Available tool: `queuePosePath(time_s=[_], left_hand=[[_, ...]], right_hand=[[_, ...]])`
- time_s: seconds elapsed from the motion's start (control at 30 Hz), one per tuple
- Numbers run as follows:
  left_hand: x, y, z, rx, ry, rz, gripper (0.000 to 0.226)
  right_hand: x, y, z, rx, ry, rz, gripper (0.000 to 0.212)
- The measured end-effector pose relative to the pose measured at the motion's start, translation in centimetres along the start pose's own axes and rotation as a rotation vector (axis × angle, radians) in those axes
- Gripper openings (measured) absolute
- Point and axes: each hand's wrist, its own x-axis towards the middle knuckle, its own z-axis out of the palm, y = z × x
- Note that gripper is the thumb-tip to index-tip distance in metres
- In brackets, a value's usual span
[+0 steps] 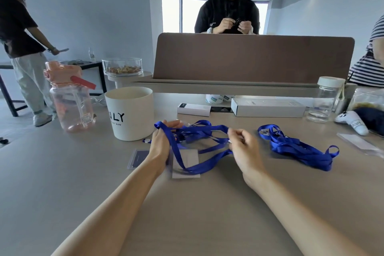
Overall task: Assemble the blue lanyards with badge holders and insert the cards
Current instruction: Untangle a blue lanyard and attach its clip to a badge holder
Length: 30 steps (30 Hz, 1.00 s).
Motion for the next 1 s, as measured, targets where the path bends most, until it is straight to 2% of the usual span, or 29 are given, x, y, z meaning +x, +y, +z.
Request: queuePosePath(time_s=[0.13,0.23,0.3,0.37,0.5,0.6,0.63,0.7,0.77,0.9,1.0], left_hand=[[0.0,-0.1,-0.2,0.026,0.046,0.027,0.048],[0.0,-0.1,0.1,0.017,0.009,0.022,0.046],[0.1,-0.1,0.2,-0.002,-0.062,0.018,0.048],[0.2,-0.2,0.3,-0.046,-0.162,0.035,0.05],[-0.3,0.1,1.1,-0.007,-0.299,0.049,0.048],[-1.3,0.2,1.4,0.0,-0.364,0.067,0.049],[-1.4,0.2,1.4,0.004,-0.373,0.075,0.049],[-1.3,0.3,1.9,0.026,-0.387,0.057,0.048],[-0.9,0.7,2.6,0.083,-0.414,-0.008,0.045],[-1.0,0.4,2.8,0.123,-0.436,-0.02,0.045],[-1.6,0.1,1.9,0.08,-0.416,0.007,0.042]], right_hand=[[0.4,0.1,-0.3,0.067,0.137,0.055,0.02],[0.4,0.2,-0.6,-0.021,0.137,0.005,0.019],[0.2,0.1,-0.8,-0.166,0.085,-0.085,0.016],[-0.2,0.0,-0.7,-0.307,-0.027,-0.168,0.021],[-1.1,0.1,0.6,-0.373,-0.303,-0.245,0.028],[-1.4,0.3,1.2,-0.504,-0.397,-0.307,0.021],[-1.6,0.2,1.3,-0.494,-0.409,-0.294,0.018],[-2.0,-0.3,1.4,-0.42,-0.425,-0.231,0.034],[-2.1,-0.5,1.4,-0.411,-0.453,-0.221,0.037],[-2.0,-0.6,1.5,-0.396,-0.517,-0.25,0.021],[-1.9,-0.9,1.3,-0.327,-0.497,-0.231,0.02]])
